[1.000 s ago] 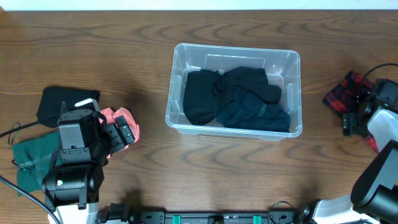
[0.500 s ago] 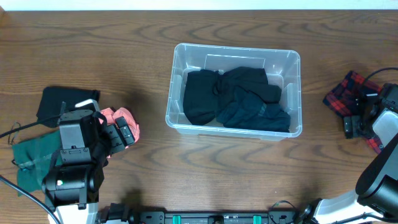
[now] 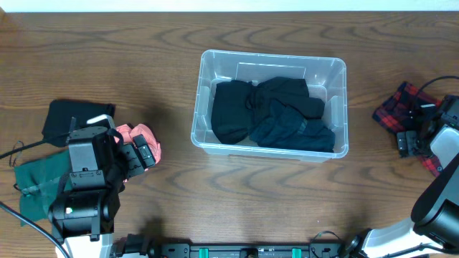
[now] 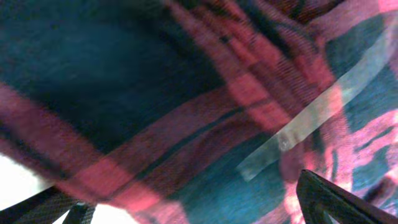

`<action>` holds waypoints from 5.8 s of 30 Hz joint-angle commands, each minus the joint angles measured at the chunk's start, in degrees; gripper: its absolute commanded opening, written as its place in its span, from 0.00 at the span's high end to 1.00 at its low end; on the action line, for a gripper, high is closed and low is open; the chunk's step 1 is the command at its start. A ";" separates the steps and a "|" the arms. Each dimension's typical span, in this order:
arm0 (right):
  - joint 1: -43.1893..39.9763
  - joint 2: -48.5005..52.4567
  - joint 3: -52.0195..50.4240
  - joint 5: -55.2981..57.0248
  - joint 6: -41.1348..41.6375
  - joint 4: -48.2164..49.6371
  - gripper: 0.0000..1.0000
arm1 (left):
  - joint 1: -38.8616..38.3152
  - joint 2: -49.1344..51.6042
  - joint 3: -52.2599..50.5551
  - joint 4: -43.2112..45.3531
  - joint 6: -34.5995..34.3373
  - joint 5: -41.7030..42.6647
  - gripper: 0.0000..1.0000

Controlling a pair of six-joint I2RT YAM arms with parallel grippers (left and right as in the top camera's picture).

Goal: Pack container

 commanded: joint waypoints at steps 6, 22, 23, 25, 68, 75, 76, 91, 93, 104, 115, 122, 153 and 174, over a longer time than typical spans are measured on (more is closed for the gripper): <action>-0.87 7.56 -0.98 -0.33 -0.44 1.68 0.44 | 0.35 0.09 1.16 -0.20 -0.55 -0.66 0.02; 11.15 -14.60 9.79 -6.95 10.56 -5.16 0.99 | 0.35 0.09 1.16 -0.15 -0.52 -0.66 0.02; 12.50 -16.50 11.34 -6.91 11.06 -6.32 0.99 | 0.35 0.09 1.16 -0.15 -0.52 -0.68 0.02; 15.96 -20.22 14.58 -6.91 11.50 -9.11 0.99 | 0.35 0.09 1.16 -0.15 -0.52 -0.68 0.02; 66.40 -7.19 25.83 -1.33 34.29 -14.80 0.32 | 0.35 0.11 0.96 -0.20 -1.14 -0.66 0.02; 64.87 -13.31 26.29 -2.84 32.96 -10.64 0.72 | 0.35 0.11 0.96 -0.15 -1.14 -0.66 0.02; 64.89 -12.46 25.83 -4.09 33.75 -10.73 0.73 | 0.35 0.11 0.96 -0.15 -1.14 -0.66 0.02; 66.07 15.30 24.50 -23.67 42.95 -14.38 0.82 | 0.35 0.11 0.96 -0.17 -1.14 -0.66 0.02; 65.79 15.28 24.57 -22.91 42.95 -14.78 0.81 | 0.35 0.11 0.96 -0.17 -1.14 -0.66 0.02; 55.91 -7.65 27.19 -4.70 42.93 -23.23 0.67 | 0.35 0.11 0.96 -0.17 -1.14 -0.66 0.02; 46.31 -6.80 17.53 -11.63 45.68 -28.72 0.76 | 0.35 0.11 0.96 -0.17 -1.14 -0.66 0.02; 47.67 -1.44 8.09 -15.52 46.45 -20.28 0.74 | 0.35 0.11 0.96 -0.17 -1.14 -0.66 0.02; 34.82 -15.91 21.24 -10.01 34.56 -31.95 0.17 | 15.26 8.37 2.73 -2.62 -11.76 -4.13 0.02; 34.82 -14.71 21.24 -11.02 34.53 -31.56 0.18 | 32.76 52.92 0.87 13.05 -9.62 18.45 0.00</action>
